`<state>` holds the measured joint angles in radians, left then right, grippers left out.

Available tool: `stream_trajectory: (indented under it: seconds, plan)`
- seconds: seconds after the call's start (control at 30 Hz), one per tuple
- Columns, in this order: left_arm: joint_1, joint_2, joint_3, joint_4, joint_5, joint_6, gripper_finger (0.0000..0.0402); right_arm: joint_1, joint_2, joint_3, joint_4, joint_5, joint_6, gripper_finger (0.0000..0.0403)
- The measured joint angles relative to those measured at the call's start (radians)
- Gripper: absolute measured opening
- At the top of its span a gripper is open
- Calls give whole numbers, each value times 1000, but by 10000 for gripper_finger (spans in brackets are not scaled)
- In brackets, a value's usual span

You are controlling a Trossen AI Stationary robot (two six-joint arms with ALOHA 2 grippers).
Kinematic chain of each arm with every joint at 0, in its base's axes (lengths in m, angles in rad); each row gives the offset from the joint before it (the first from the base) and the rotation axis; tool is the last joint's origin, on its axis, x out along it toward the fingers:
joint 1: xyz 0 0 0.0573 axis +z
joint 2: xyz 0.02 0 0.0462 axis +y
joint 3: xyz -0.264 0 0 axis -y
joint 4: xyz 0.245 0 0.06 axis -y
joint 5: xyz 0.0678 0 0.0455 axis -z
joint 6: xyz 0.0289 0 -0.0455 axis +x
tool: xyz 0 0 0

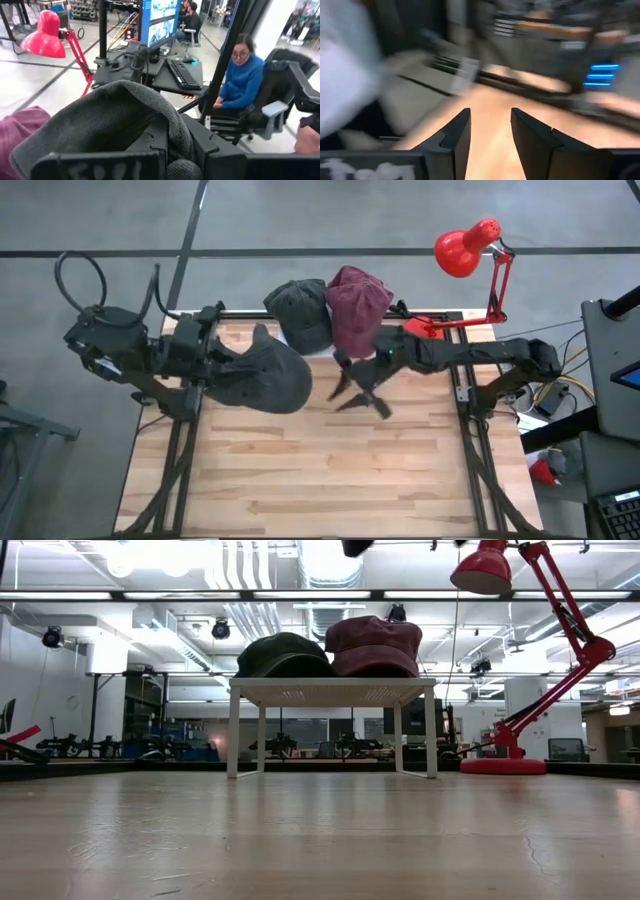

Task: Pick & Place hat
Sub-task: Stack the black cap on top of the black cap on the shelf

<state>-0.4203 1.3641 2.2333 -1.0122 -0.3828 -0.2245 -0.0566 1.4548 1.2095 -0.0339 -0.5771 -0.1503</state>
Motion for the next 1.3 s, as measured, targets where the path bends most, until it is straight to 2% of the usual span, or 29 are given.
stream_trajectory:
  seconds: [0.1,0.17,0.3,0.4,0.5,0.67,0.87,0.97,1.13,1.3]
  plan:
    - [14,16,0,1,0,27,31,-77,-3,-75,119,-339,169,124]
    - [33,32,-1,16,1,50,31,-109,-8,-138,237,-477,279,116]
    - [67,69,-8,41,51,126,31,-124,-27,-268,508,-527,472,99]
    - [101,96,-10,73,144,154,31,-129,-58,-353,601,-522,540,87]
    - [145,119,-10,77,232,156,31,-133,-122,-436,591,-409,541,78]
    - [228,163,-12,76,373,148,31,-131,-293,-609,583,-71,520,73]
    - [334,195,-12,76,522,154,30,-73,-574,-802,497,293,448,79]
    - [390,207,-13,49,626,215,30,-31,-701,-872,450,434,428,74]
    - [489,210,-14,-35,798,390,30,-13,-851,-959,401,502,441,53]
    - [610,212,-14,-61,962,511,30,-13,-911,-1013,404,532,461,34]
